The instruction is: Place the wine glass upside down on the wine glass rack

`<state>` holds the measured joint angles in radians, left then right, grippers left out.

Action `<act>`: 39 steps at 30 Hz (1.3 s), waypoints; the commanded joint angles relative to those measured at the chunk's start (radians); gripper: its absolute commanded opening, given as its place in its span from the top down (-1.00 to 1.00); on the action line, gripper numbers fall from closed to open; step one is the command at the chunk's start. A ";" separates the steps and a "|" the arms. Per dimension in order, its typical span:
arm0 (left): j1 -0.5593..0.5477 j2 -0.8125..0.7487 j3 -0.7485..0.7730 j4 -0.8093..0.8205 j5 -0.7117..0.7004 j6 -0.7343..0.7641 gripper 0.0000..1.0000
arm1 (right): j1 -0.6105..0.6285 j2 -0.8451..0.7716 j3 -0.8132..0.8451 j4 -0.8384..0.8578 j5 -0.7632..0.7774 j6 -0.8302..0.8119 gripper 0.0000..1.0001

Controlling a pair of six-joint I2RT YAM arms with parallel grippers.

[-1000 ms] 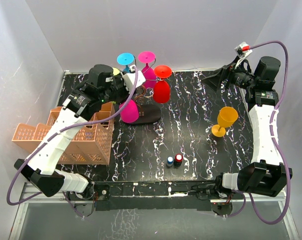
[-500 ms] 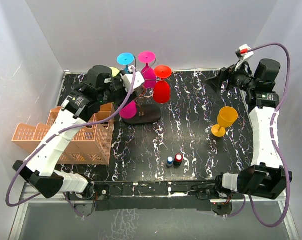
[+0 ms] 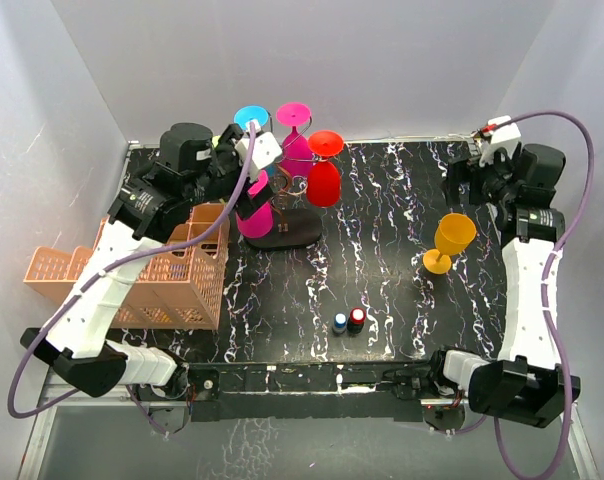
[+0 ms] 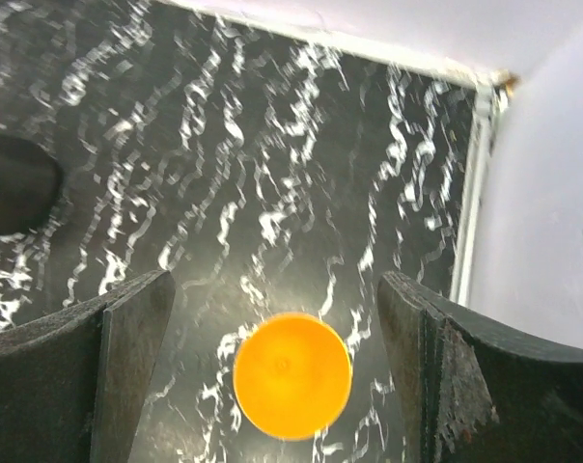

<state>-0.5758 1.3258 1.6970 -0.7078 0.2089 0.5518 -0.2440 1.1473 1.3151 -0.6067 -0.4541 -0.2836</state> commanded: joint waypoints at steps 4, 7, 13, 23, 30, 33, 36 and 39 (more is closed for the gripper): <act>0.016 -0.037 0.098 -0.015 -0.026 -0.040 -0.78 | -0.090 -0.083 -0.172 0.003 0.212 -0.014 -0.85; 0.022 -0.033 0.127 -0.021 -0.017 -0.051 -0.78 | -0.090 -0.063 -0.190 -0.035 0.288 -0.029 -0.78; 0.031 -0.034 0.130 -0.017 -0.026 -0.050 -0.79 | -0.090 -0.007 -0.202 -0.078 0.322 -0.034 -0.68; 0.031 -0.036 0.123 -0.024 -0.030 -0.032 -0.78 | -0.090 0.055 -0.211 -0.077 0.327 -0.056 -0.21; 0.031 -0.029 0.121 -0.022 -0.031 -0.034 -0.78 | -0.089 0.095 -0.206 -0.068 0.312 -0.063 0.16; 0.031 -0.027 0.124 -0.021 -0.032 -0.035 -0.78 | -0.089 0.114 -0.199 -0.067 0.309 -0.063 0.27; 0.032 -0.025 0.125 -0.018 -0.031 -0.039 -0.78 | -0.087 0.128 -0.197 -0.061 0.306 -0.065 0.31; 0.032 -0.023 0.124 -0.015 -0.032 -0.041 -0.78 | -0.086 0.139 -0.197 -0.058 0.296 -0.066 0.44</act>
<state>-0.5507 1.3243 1.8057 -0.7269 0.1799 0.5163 -0.3321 1.2770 1.0981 -0.7139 -0.1425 -0.3401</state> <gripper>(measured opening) 0.891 0.326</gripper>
